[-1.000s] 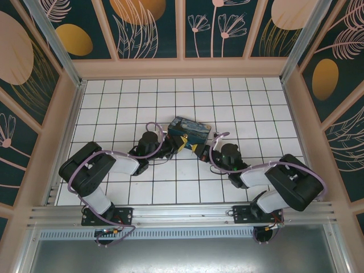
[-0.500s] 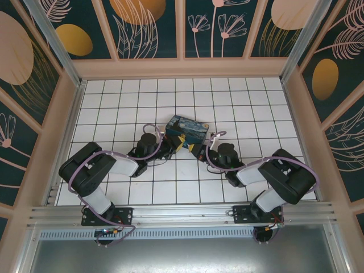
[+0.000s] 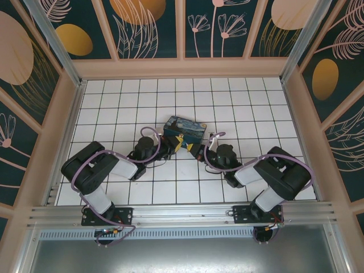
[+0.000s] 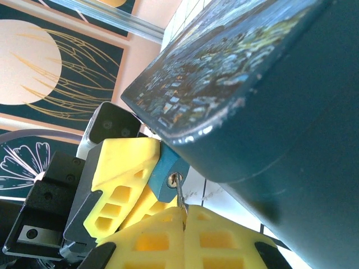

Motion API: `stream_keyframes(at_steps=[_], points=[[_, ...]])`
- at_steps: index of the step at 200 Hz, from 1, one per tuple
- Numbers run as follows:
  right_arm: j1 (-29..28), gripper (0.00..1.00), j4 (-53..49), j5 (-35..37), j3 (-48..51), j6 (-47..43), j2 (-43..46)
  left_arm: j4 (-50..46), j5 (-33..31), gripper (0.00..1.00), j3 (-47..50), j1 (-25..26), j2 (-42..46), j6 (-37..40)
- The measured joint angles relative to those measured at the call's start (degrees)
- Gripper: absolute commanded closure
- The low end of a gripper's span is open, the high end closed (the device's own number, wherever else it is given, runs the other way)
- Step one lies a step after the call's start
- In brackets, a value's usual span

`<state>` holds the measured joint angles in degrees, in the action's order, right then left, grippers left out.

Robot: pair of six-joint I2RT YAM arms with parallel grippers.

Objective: Unlock a padlock with a key

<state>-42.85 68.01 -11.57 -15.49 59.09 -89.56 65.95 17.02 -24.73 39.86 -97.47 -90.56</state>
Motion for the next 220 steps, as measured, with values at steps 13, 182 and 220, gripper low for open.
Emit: stream_keyframes(at_steps=[13,182,220], points=[[0.3,1.0,0.2,-0.3,0.0,0.0,0.0,0.1,0.0,1.0,0.0,0.0,0.0,0.1],[1.7,1.0,-5.3,-2.5,-0.5,-3.7,1.0,-19.7,-0.8,1.0,-5.6,0.7,4.5,18.2],[2.9,1.0,-2.6,-4.5,0.1,-4.6,0.1,-19.0,-0.3,1.0,-5.6,0.7,4.5,16.8]])
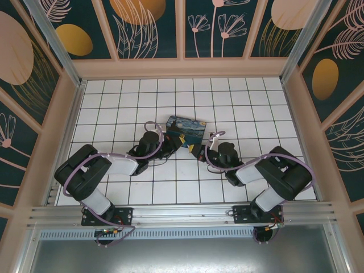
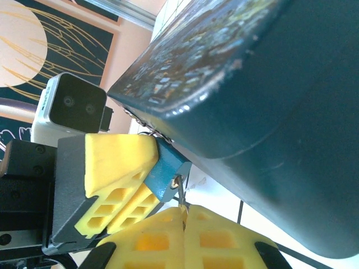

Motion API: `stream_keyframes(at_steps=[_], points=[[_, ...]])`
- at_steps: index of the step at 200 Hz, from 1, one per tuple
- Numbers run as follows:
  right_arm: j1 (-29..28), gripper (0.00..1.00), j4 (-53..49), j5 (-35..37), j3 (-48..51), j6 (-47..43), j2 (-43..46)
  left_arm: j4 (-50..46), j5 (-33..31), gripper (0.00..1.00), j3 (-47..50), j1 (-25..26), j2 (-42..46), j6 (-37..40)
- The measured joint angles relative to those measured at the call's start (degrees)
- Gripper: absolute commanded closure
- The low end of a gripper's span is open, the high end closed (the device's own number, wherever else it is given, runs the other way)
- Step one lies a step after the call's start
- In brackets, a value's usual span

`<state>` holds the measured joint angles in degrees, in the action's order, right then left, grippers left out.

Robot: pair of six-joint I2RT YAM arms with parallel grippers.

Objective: Unlock a padlock with a key

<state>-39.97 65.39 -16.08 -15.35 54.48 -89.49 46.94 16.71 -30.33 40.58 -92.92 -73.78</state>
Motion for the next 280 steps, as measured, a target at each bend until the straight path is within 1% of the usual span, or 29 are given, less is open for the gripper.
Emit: stream_keyframes(at_steps=[42,85,161,227,280], points=[[0.4,1.0,5.0,-1.5,0.8,-0.6,-2.5,2.9,0.3,1.0,1.4,0.0,0.0,-4.3],[0.9,1.0,7.3,-2.3,1.2,-0.6,-3.3,3.7,0.4,1.0,1.6,0.0,0.0,-5.8],[1.8,1.0,10.6,-5.1,1.2,0.6,-5.4,4.6,0.3,1.0,2.0,0.0,0.0,-6.0],[2.7,1.0,18.7,-9.3,1.2,7.1,-9.8,7.9,0.3,1.0,4.1,-0.2,1.4,-5.6],[2.8,1.0,19.1,-10.2,1.2,8.0,-9.4,7.1,0.3,1.0,4.6,-0.2,3.4,-3.6]])
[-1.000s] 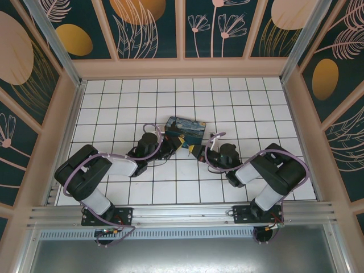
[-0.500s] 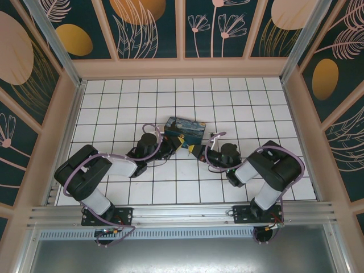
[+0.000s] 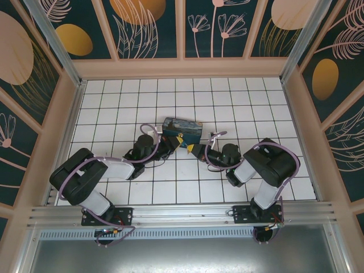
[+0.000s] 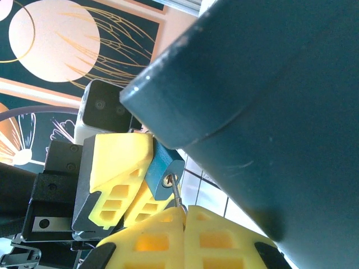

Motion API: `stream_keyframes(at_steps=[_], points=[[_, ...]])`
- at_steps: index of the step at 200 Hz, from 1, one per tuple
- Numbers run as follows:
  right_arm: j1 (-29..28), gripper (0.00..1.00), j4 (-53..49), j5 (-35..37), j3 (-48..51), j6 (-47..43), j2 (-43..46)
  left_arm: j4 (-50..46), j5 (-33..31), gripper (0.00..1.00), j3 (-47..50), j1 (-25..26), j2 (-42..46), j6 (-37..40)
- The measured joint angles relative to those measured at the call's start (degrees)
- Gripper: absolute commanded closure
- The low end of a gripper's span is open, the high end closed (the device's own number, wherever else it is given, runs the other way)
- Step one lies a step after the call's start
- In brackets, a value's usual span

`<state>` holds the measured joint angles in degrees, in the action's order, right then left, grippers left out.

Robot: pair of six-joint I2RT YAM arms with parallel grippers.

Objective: Unlock a padlock with a key

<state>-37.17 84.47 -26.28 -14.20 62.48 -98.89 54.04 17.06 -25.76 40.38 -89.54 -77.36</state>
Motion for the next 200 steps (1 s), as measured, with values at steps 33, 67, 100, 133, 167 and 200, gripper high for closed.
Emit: stream_keyframes(at_steps=[33,67,100,133,167,200], points=[[0.0,1.0,-2.9,-0.3,0.1,-0.9,1.8,-1.1,0.5,1.0,0.0,0.0,0.5,1.0],[0.0,1.0,-8.2,-0.8,0.1,-3.6,4.5,-2.1,1.5,1.0,0.0,0.0,0.5,1.9],[0.2,1.0,-13.4,-1.5,0.1,-7.0,6.9,-2.7,2.6,1.0,0.0,0.0,-0.2,2.9],[1.6,1.0,-16.2,-4.5,0.0,-9.2,7.3,-2.3,3.9,1.0,0.0,0.0,-1.7,3.2],[3.1,1.0,-18.5,-7.8,-0.8,-11.1,7.3,-0.9,4.6,1.0,0.1,0.1,-3.0,3.2],[3.6,1.0,-20.5,-10.0,-1.7,-13.0,7.3,-0.2,4.8,1.0,0.5,0.1,-3.1,2.5]])
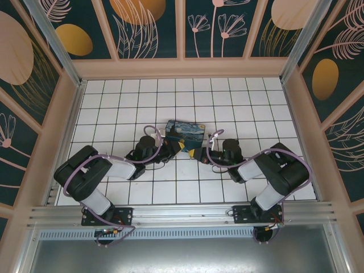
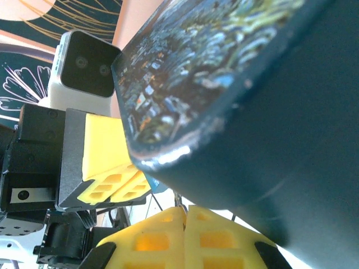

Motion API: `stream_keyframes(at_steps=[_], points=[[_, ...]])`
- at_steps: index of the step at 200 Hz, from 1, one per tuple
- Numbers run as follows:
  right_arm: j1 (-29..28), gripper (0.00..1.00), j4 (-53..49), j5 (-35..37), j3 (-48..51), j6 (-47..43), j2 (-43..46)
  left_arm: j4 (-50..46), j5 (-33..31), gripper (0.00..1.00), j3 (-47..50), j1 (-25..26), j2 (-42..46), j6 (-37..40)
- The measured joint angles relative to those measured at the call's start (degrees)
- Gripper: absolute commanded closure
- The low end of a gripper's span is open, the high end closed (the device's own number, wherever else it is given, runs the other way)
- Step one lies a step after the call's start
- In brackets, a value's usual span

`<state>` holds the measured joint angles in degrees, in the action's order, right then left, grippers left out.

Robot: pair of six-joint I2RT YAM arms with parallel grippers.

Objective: Unlock a padlock with a key

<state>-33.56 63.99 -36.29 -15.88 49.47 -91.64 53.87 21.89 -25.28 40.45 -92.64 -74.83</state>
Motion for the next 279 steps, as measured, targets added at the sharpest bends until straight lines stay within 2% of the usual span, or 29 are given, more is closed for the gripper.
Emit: stream_keyframes(at_steps=[71,205,238,279], points=[[0.0,1.0,0.5,-0.6,0.0,0.9,0.0,2.5,0.2,1.0,0.7,0.0,-0.5,-2.0],[0.1,1.0,12.6,-0.1,-0.8,16.9,-6.4,5.1,-1.0,1.0,0.8,-0.9,-0.6,-3.7],[0.7,1.0,11.4,-1.4,-1.9,16.0,-6.4,6.4,-1.2,1.0,1.0,-1.1,-0.6,-5.5],[0.9,1.0,3.7,-2.2,-5.6,10.6,-5.8,6.4,-2.9,1.0,1.4,-1.6,-0.6,-6.9]])
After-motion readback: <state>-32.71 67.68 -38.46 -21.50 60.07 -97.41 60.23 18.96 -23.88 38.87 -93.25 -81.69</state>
